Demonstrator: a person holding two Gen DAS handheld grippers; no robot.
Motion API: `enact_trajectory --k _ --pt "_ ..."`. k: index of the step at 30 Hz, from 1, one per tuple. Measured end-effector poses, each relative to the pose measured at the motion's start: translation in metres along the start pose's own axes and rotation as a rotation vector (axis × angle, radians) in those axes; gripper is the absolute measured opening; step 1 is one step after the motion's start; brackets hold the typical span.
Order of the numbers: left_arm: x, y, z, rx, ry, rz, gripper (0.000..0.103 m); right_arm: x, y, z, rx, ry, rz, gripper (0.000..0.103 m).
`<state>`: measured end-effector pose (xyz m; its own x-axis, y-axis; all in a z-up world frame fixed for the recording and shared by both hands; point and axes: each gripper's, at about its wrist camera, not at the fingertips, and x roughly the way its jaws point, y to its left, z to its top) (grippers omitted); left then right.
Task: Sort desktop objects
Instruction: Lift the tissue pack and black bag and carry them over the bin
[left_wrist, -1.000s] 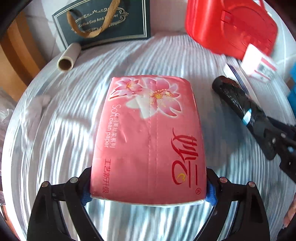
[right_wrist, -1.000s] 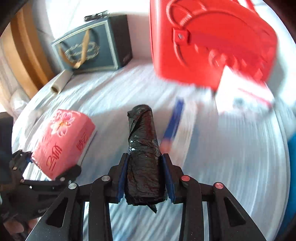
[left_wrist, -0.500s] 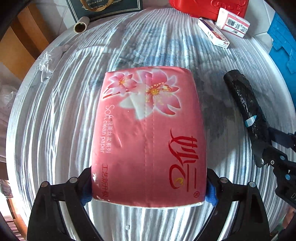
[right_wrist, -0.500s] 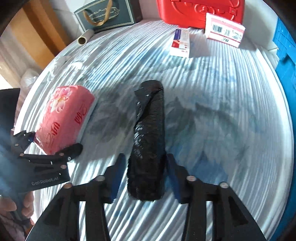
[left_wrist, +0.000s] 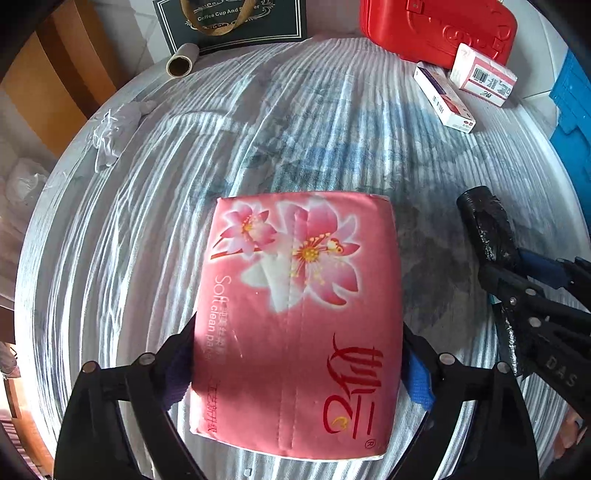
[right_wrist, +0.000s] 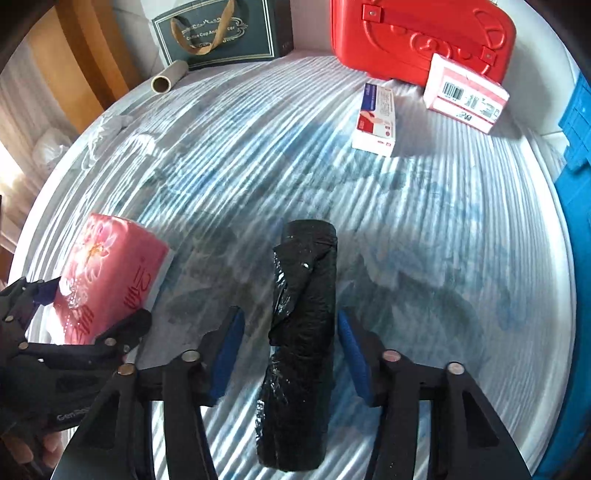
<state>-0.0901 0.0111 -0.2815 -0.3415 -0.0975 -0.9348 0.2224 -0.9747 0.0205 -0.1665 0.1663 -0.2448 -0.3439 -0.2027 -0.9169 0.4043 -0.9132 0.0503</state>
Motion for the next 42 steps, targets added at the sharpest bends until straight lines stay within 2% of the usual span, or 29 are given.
enact_trajectory --k 2,5,9,16,19,25,29,35,42 --pt "-0.004 0.0 -0.003 -0.003 -0.008 -0.003 0.091 0.005 -0.002 -0.002 0.006 0.019 -0.011 0.035" --pt "-0.016 -0.001 -0.007 0.003 -0.038 0.005 0.091 0.0 -0.003 -0.006 0.022 0.012 0.007 0.034" --pt "-0.052 0.001 -0.009 0.0 -0.121 0.002 0.091 -0.028 0.001 -0.013 0.034 -0.052 0.038 0.034" --pt "-0.137 -0.002 -0.015 0.037 -0.326 -0.002 0.091 -0.114 0.013 -0.02 0.05 -0.261 0.043 0.034" --pt "-0.173 -0.005 -0.016 0.048 -0.409 -0.028 0.091 -0.162 0.016 -0.024 0.064 -0.368 0.029 0.034" --pt "-0.236 -0.032 -0.02 0.097 -0.551 -0.093 0.091 -0.248 0.018 -0.036 0.071 -0.525 -0.027 0.034" --pt "-0.275 -0.066 -0.022 0.149 -0.627 -0.142 0.091 -0.296 0.007 -0.047 0.083 -0.594 -0.085 0.034" --pt "-0.322 -0.138 -0.02 0.22 -0.719 -0.214 0.091 -0.366 -0.038 -0.069 0.125 -0.712 -0.178 0.034" --pt "-0.378 -0.267 -0.015 0.261 -0.82 -0.292 0.091 -0.453 -0.13 -0.112 0.161 -0.84 -0.295 0.034"
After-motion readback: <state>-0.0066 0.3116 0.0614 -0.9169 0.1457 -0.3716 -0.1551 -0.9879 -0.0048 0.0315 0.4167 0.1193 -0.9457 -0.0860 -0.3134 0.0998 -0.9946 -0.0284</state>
